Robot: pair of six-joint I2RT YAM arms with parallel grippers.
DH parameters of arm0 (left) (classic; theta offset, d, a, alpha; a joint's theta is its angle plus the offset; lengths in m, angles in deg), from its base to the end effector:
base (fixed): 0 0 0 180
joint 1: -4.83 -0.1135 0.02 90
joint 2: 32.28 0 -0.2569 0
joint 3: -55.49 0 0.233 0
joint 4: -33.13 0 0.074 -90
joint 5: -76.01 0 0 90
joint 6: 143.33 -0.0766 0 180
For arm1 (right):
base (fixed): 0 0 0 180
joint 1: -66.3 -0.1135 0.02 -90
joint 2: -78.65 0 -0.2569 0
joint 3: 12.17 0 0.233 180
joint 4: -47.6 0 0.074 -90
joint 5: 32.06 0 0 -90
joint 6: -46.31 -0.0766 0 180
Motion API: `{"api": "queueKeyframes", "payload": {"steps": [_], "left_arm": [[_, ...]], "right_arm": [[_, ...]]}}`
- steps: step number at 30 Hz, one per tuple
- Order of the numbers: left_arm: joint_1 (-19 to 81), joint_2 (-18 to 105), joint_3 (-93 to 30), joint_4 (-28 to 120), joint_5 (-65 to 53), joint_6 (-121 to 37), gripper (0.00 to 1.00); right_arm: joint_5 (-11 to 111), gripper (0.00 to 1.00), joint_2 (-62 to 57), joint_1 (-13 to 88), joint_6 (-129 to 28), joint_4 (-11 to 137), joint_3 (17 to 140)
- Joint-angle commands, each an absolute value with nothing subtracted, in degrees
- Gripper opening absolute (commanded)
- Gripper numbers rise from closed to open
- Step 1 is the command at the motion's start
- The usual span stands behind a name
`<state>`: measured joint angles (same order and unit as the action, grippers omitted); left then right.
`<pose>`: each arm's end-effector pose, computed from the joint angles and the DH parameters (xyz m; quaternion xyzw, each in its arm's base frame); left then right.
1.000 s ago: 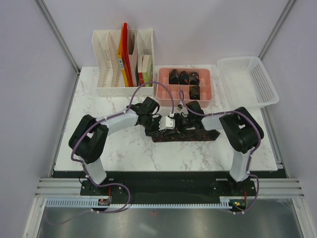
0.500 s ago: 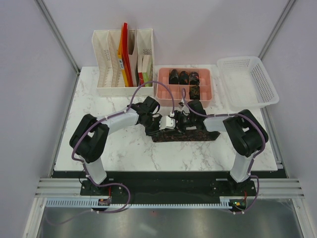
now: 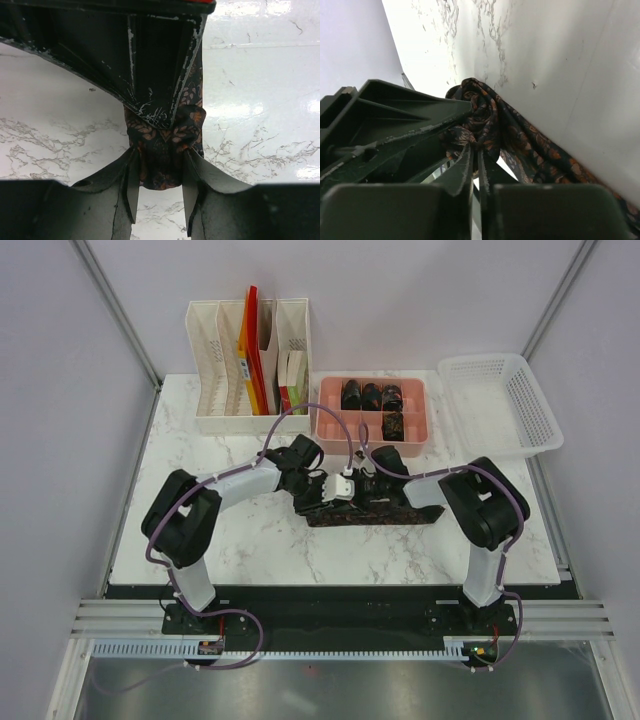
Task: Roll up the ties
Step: Roll the tie at the center of the board.
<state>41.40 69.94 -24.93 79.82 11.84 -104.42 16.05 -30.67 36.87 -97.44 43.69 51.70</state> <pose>0.2557 -0.2312 0.1451 0.6932 0.6619 -0.1948 0.2082 0.2941 0.2246 0.1030 0.0360 0.8634 0.4982 0.0703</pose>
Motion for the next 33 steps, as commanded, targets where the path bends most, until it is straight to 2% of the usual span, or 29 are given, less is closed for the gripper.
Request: {"api": "queueKeyframes", "payload": {"steps": [1,7,10,13,26,31,33], "left_arm": [[41.8,70.8,-24.3,82.2,11.9,-104.8,0.47],[38.5,65.7,-24.3,82.2,16.3,-100.9,0.67],[36.9,62.3,-23.3,81.5,18.3,-100.1,0.75],[36.4,60.5,-21.3,80.1,17.9,-100.8,0.79],[37.3,66.2,-21.5,72.6,20.7,-101.1,0.85],[38.4,66.7,-20.9,72.5,21.2,-102.7,0.77],[38.5,65.6,-21.0,72.4,21.7,-102.2,0.66]], "right_arm": [[17.8,0.01,-31.5,37.2,-94.0,48.0,52.9],[19.1,0.00,-32.3,38.9,-89.0,53.3,52.8],[20.0,0.00,-32.9,39.3,-87.5,54.9,53.1],[21.4,0.00,-33.7,39.6,-85.5,57.9,54.3],[22.3,0.00,-35.2,39.3,-84.6,60.0,55.6],[22.4,0.00,-35.5,38.4,-85.1,59.4,56.1],[23.1,0.00,-35.6,37.4,-85.7,58.9,56.3]]}}
